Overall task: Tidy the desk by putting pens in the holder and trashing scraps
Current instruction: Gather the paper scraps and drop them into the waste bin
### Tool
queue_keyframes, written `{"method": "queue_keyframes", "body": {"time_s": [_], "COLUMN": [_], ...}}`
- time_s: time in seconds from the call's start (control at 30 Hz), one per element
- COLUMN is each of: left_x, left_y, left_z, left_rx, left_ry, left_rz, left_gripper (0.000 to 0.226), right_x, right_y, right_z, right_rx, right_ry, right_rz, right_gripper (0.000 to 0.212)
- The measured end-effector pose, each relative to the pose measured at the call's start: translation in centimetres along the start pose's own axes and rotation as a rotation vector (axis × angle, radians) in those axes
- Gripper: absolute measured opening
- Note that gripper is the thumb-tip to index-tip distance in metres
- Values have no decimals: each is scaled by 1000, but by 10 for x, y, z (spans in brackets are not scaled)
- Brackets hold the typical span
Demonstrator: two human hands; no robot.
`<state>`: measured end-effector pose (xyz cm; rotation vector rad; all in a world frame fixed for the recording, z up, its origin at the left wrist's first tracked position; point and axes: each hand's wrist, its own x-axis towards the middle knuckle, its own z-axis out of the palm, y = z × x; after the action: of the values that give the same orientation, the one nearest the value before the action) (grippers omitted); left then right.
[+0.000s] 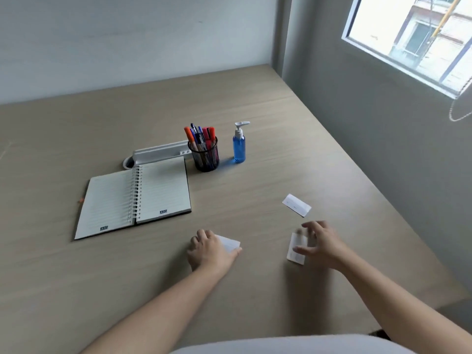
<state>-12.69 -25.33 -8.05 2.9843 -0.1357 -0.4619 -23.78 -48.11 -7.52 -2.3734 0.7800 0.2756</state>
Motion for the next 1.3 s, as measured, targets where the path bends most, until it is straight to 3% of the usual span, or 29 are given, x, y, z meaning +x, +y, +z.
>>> {"method": "queue_keyframes", "body": {"time_s": [0.17,0.37,0.43,0.5,0.6,0.7,0.83,1.0,1.2,1.3], "left_x": [-25,-28,-25,-25,-26,-22,-20,-15,0,14], "left_y": [-6,0,-2,-8,-15,-10,9,27,30,26], "left_z": [24,34,35,35,34,24,0,-19,-21,-22], "left_rx": [-2,-107,-216,-391,-639,-903,-1078,-1196,-1158,-1129], "left_ry": [-5,-61,-57,-63,-97,-217,-446,-634,-558,-501], "left_rz": [3,-23,1,23,43,65,168,198,214,197], "left_gripper": [79,69,54,26,8,2,18,8,30,28], "right_x": [-25,-27,-25,-27,-36,-41,-35,-22,-4,15], "right_y": [11,18,19,22,22,8,-27,-53,-61,-52], "right_z": [25,30,28,28,29,21,13,10,11,-4], "right_rx": [-173,-207,-178,-72,329,723,885,806,689,587], "right_ry": [4,9,-6,-7,10,-22,-113,-66,-28,-17], "right_rz": [22,110,120,122,140,120,-12,-85,-111,-140], "right_gripper": [76,69,58,36,7,11,12,20,18,14]}}
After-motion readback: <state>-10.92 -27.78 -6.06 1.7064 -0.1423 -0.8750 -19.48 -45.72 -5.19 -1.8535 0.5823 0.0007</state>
